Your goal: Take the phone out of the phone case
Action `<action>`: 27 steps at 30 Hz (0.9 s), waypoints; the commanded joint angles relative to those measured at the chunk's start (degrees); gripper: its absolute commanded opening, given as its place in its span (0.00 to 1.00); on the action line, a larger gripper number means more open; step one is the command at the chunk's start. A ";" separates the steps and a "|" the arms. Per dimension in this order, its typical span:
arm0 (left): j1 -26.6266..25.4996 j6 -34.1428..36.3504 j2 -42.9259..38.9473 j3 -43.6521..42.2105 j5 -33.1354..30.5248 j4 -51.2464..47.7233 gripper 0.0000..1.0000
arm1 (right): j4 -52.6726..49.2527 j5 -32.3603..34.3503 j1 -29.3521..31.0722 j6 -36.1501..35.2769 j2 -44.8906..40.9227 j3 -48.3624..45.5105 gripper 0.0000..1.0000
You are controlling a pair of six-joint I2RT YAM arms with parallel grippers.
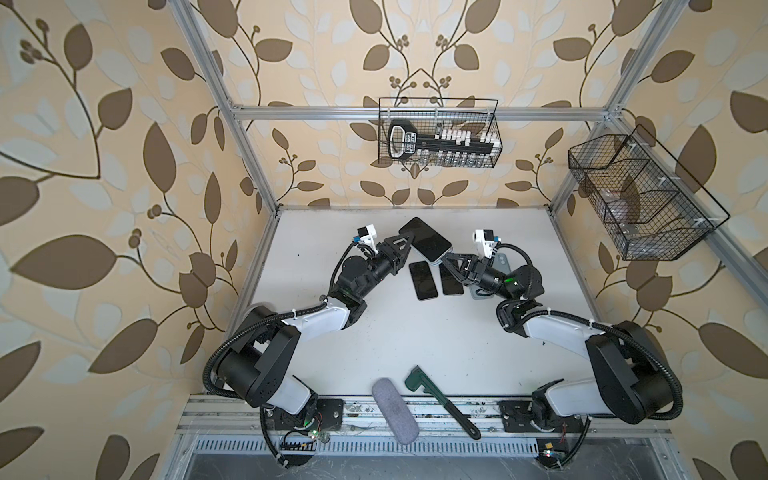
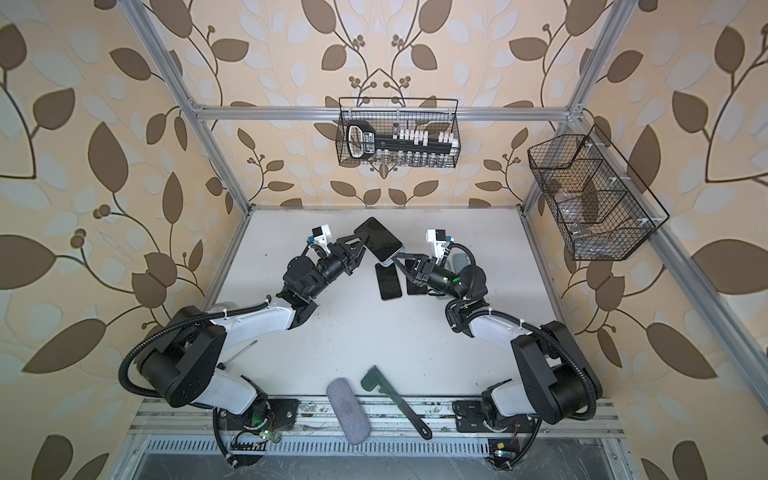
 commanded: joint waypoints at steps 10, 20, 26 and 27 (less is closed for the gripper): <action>0.51 0.08 -2.64 0.20 0.76 -0.64 0.62 | 7.80 5.23 0.12 1.22 0.90 -1.93 0.10; -2.23 1.58 -13.22 1.40 -2.76 -18.95 0.96 | 8.23 13.08 1.90 -1.24 2.13 -3.68 0.09; -5.39 1.43 -19.82 4.37 -6.88 -34.94 0.99 | 8.24 19.17 4.87 -3.57 3.51 -3.81 0.08; -6.04 1.19 -20.68 4.66 -7.55 -36.46 0.99 | 8.32 20.14 5.54 -3.96 3.93 -3.72 0.08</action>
